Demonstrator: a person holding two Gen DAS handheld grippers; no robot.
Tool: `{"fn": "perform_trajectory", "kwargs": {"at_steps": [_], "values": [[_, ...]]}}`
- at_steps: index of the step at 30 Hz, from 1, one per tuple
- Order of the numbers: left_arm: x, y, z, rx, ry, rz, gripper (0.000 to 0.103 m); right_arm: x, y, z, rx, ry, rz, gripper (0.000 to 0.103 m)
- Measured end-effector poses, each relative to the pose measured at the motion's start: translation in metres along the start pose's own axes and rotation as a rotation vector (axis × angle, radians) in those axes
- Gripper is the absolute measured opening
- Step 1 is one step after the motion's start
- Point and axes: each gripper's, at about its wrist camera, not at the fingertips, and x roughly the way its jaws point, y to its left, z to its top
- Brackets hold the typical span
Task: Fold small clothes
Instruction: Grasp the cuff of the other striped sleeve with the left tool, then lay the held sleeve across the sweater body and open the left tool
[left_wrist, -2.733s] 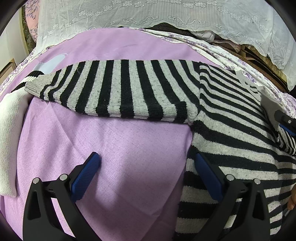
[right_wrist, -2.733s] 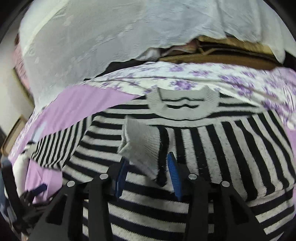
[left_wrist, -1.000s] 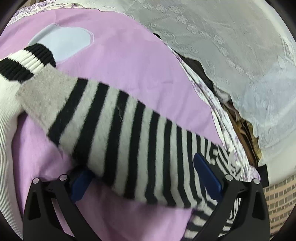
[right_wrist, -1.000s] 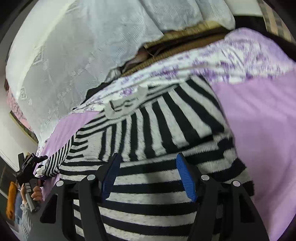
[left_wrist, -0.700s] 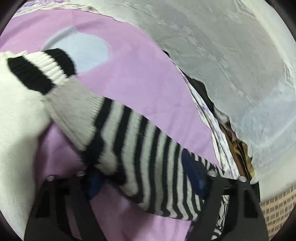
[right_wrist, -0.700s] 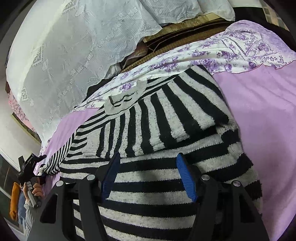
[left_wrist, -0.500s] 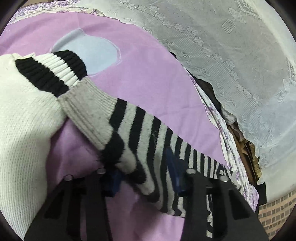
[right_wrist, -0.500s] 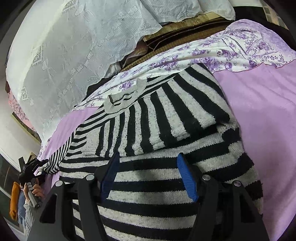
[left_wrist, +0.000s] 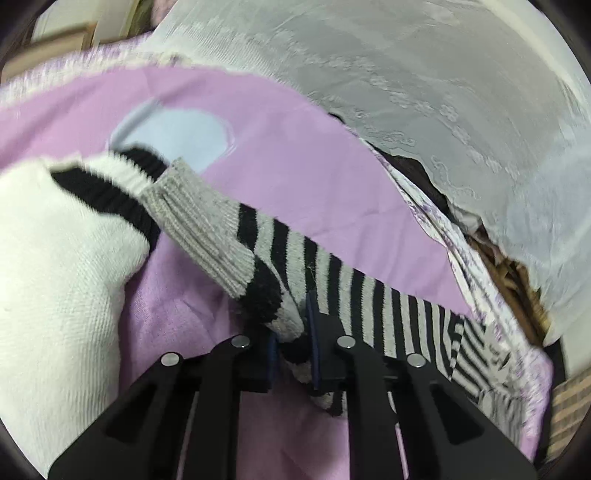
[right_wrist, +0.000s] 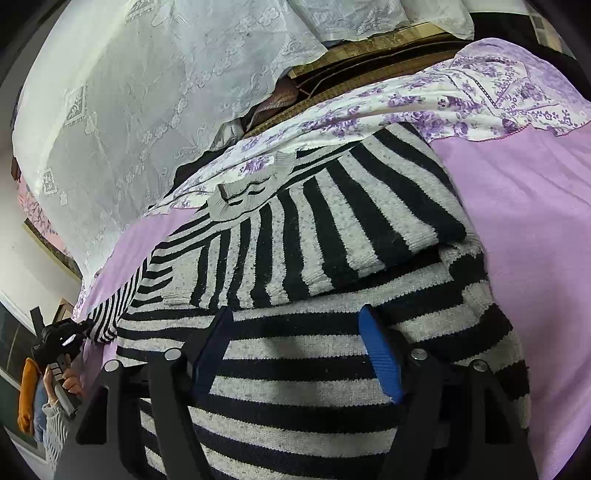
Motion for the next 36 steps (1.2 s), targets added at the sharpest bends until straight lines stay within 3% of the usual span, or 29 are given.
{"fn": "perform_trajectory", "kwargs": {"at_steps": [6, 12, 24, 30, 36], "values": [[-0.037, -0.06, -0.018, 0.215, -0.098, 0.055, 0.012, -0.015, 0.007, 0.001, -0.018, -0.043, -0.045, 0.071], [-0.073, -0.115, -0.037, 0.375, -0.172, 0.068, 0.012, -0.045, 0.026, 0.002, -0.073, -0.084, -0.048, 0.08], [-0.089, -0.197, -0.05, 0.534, -0.206, 0.083, 0.012, -0.079, 0.017, -0.023, -0.127, -0.062, -0.009, 0.082], [-0.071, -0.198, -0.053, 0.499, -0.147, 0.08, 0.009, -0.075, 0.013, -0.031, -0.143, -0.016, 0.017, 0.082], [-0.073, -0.209, -0.058, 0.514, -0.15, 0.06, 0.008, -0.085, 0.022, -0.033, -0.17, -0.035, 0.049, 0.082]]}}
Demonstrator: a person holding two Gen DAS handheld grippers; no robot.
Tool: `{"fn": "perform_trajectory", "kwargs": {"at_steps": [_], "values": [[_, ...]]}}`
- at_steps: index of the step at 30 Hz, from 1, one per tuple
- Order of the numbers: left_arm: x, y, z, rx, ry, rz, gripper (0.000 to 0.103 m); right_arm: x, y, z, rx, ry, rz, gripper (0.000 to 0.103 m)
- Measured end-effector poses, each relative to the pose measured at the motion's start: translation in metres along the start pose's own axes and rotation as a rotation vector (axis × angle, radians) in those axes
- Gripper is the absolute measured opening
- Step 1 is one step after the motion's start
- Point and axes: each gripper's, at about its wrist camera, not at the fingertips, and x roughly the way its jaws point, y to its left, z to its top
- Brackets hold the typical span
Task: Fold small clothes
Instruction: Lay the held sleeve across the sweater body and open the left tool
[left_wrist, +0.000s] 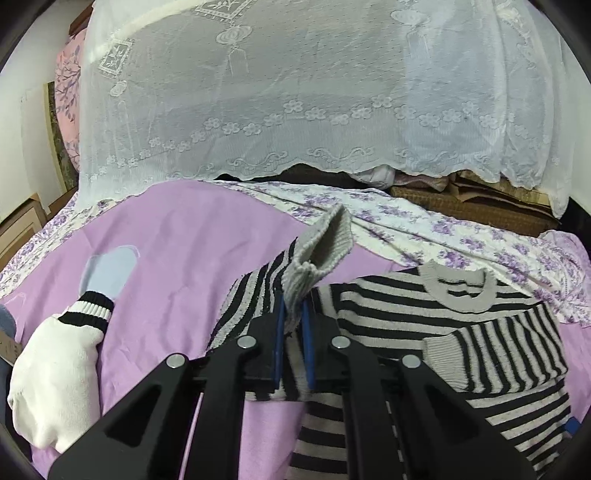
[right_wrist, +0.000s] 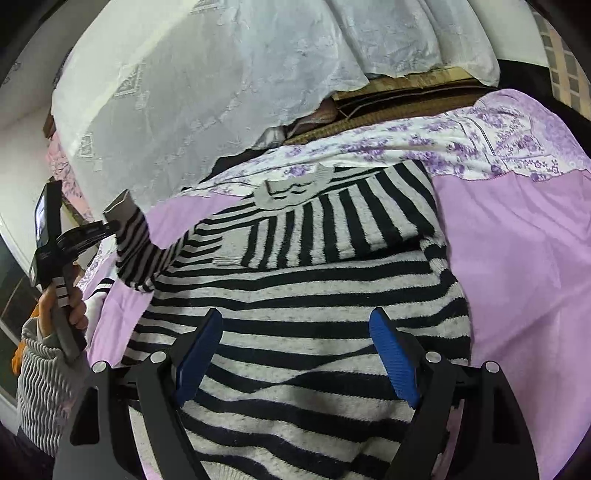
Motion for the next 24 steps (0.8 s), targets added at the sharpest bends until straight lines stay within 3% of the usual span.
{"fn": "perform_trajectory", "kwargs": {"at_steps": [18, 24], "values": [[-0.027, -0.11, 0.026, 0.127, -0.043, -0.134, 0.008, -0.001, -0.003, 0.0, 0.045, 0.034, 0.052, 0.082], [-0.03, -0.161, 0.022, 0.181, -0.045, -0.196, 0.008, -0.012, -0.024, 0.009, 0.135, -0.013, 0.053, 0.082]]}}
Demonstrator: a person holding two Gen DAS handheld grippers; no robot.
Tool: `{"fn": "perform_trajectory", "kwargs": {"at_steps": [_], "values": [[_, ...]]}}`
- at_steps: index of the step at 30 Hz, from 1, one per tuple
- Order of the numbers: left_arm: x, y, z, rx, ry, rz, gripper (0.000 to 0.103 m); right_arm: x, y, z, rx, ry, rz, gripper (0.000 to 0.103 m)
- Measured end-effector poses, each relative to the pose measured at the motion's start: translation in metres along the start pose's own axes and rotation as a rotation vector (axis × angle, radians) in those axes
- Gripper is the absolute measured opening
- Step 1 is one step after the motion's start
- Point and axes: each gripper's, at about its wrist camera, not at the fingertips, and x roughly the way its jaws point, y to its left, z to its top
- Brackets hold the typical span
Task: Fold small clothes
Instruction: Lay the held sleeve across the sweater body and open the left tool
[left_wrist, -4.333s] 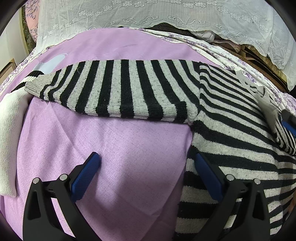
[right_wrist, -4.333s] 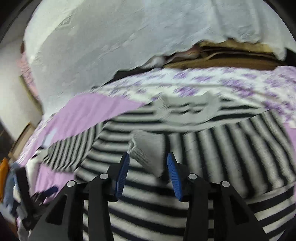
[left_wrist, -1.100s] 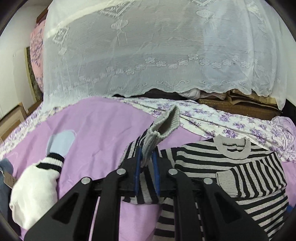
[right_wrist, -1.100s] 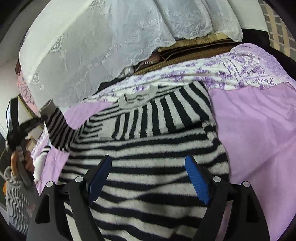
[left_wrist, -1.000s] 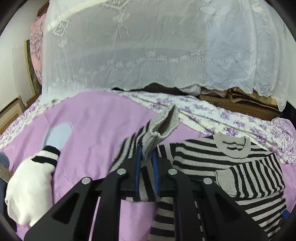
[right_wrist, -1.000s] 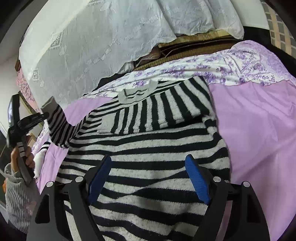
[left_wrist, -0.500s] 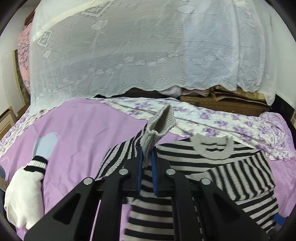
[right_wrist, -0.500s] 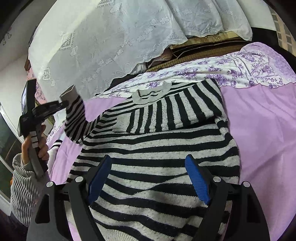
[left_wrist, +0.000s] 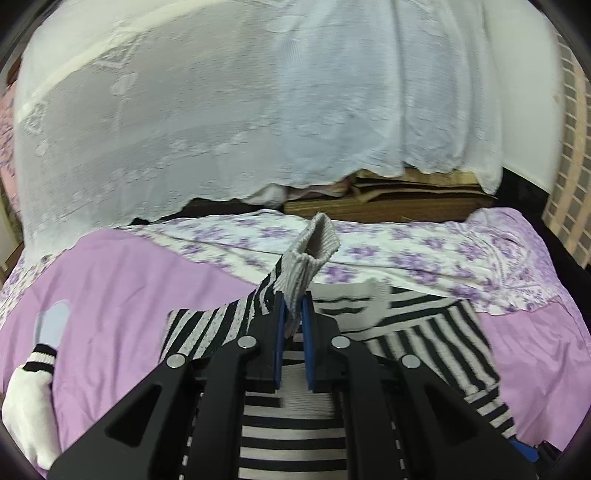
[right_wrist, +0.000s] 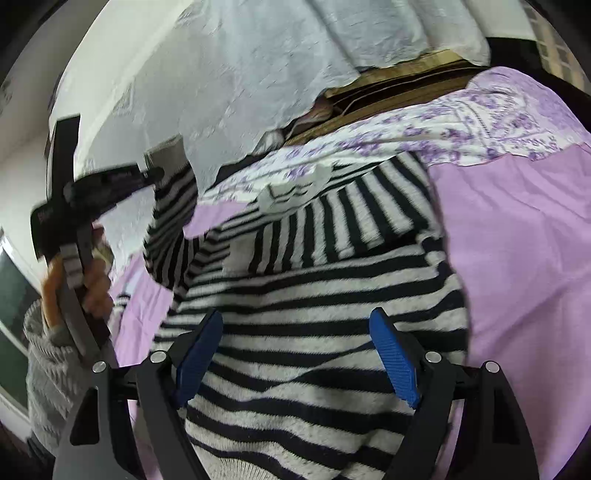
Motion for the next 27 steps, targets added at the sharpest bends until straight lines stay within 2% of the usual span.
{"fn": "perform_trajectory", "kwargs": {"at_steps": [9, 17, 20, 22, 24, 27], "values": [[0.037, -0.081, -0.024, 0.081, 0.076, -0.077, 0.008, -0.028, -0.04, 0.018, 0.164, -0.101, 0.015, 0.082], [0.082, -0.125, -0.067, 0.154, 0.19, -0.072, 0.011, -0.029, -0.052, 0.021, 0.224, -0.108, 0.022, 0.082], [0.086, -0.126, -0.073, 0.157, 0.211, -0.088, 0.029, -0.027, -0.054, 0.021, 0.229, -0.103, 0.02, 0.082], [0.081, -0.123, -0.073, 0.145, 0.195, -0.091, 0.06, -0.026, -0.055, 0.02, 0.231, -0.101, 0.018, 0.082], [0.071, -0.117, -0.069, 0.134, 0.158, -0.091, 0.072, -0.024, -0.056, 0.02, 0.234, -0.096, 0.013, 0.082], [0.057, -0.107, -0.066, 0.139, 0.137, -0.101, 0.079, -0.02, -0.058, 0.019, 0.234, -0.09, 0.005, 0.082]]}}
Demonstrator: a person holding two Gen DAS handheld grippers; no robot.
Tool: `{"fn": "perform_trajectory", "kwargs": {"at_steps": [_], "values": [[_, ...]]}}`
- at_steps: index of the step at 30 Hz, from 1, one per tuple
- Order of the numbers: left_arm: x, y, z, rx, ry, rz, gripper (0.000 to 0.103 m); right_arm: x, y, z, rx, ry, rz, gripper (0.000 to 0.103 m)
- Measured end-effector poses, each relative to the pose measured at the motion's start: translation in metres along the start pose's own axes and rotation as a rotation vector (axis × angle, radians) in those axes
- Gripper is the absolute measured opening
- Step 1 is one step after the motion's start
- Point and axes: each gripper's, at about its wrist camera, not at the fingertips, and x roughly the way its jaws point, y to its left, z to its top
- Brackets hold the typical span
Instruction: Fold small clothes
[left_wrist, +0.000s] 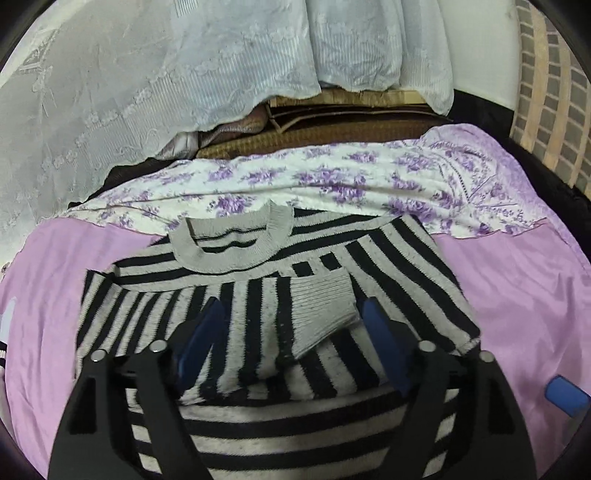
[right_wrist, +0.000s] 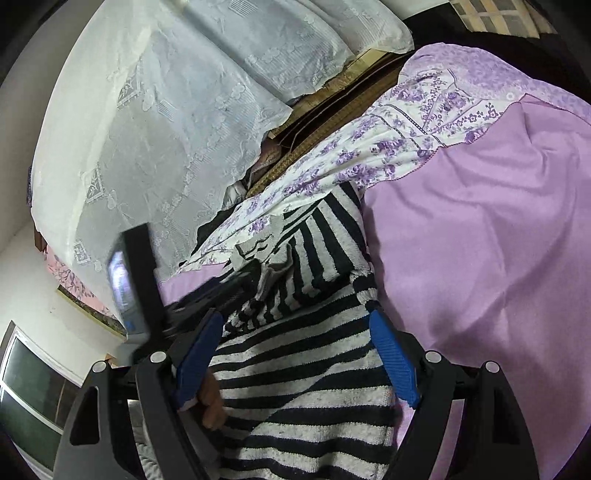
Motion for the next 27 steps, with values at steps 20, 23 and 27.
{"fn": "perform_trajectory", "kwargs": {"at_steps": [20, 23, 27], "values": [[0.025, 0.221, -0.075, -0.311, 0.213, 0.199, 0.096, 0.074, 0.047, 0.007, 0.03, 0.124, 0.039, 0.068], [0.038, 0.241, -0.094, -0.417, 0.247, 0.112, 0.099, 0.103, 0.066, 0.011, 0.019, 0.143, 0.015, 0.068], [0.036, 0.253, -0.101, -0.477, 0.235, 0.053, 0.099, 0.142, 0.072, 0.011, 0.03, 0.184, -0.04, 0.067]]}}
